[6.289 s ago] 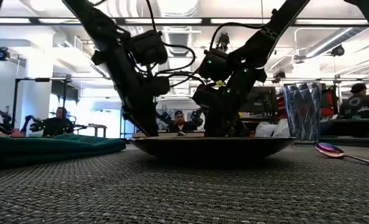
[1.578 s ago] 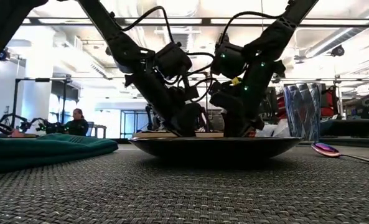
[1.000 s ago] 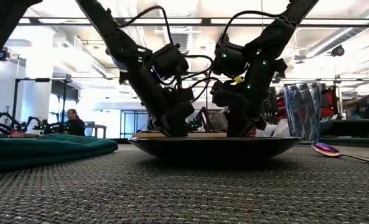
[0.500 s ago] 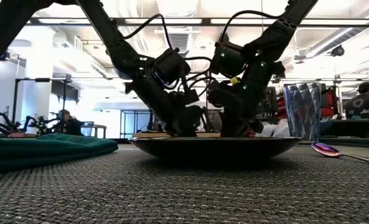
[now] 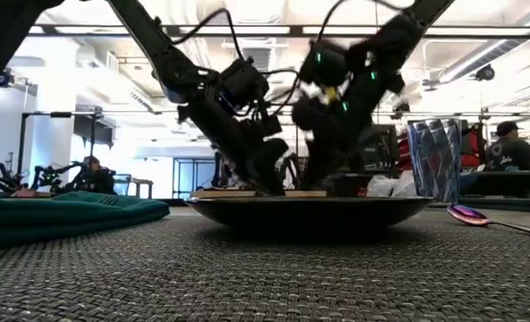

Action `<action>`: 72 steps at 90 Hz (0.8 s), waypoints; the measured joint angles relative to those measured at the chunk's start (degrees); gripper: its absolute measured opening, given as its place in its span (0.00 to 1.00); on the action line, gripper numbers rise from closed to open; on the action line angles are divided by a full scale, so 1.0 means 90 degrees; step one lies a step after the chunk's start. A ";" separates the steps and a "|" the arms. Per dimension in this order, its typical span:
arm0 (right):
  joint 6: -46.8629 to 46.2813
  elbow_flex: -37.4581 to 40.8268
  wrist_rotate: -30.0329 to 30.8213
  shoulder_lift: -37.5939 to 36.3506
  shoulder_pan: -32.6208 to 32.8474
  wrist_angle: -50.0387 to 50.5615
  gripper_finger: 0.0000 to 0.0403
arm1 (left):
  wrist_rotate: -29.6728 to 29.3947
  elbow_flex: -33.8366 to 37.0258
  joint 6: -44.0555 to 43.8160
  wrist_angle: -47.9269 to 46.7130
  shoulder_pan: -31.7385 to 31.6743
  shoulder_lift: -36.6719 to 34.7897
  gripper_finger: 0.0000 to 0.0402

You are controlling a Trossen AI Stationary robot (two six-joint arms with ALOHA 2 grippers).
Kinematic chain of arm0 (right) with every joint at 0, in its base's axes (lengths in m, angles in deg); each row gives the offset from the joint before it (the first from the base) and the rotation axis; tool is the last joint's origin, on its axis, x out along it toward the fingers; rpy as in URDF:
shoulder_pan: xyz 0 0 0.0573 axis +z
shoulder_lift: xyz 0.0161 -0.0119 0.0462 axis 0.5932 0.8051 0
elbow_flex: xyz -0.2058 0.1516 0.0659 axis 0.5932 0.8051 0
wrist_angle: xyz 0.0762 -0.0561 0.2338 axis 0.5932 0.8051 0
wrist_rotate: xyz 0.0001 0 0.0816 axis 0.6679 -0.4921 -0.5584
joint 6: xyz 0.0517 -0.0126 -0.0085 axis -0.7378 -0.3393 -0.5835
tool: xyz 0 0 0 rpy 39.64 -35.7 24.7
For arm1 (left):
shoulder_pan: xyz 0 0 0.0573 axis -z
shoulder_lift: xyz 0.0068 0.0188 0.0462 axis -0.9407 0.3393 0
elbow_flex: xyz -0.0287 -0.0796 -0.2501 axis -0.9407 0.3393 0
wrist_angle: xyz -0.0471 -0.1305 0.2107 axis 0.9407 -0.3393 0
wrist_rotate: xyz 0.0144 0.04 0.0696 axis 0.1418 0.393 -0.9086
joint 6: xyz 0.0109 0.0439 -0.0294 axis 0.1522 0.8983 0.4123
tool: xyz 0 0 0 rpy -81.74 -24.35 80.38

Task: Set table place
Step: Put the iridescent blue knife on the gray place mat

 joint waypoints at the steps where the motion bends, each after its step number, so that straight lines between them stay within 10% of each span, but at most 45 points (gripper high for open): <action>1: 0.0008 -0.0019 0.0002 0.0000 -0.0035 0.0008 0.00 | 0.0003 0.0000 0.0003 0.0004 -0.0007 0.0000 0.19; 72: -0.0127 -0.0197 0.0045 0.0981 -0.0748 -0.0527 0.00 | 0.0134 -0.0017 0.0062 0.0470 -0.0163 0.0764 0.19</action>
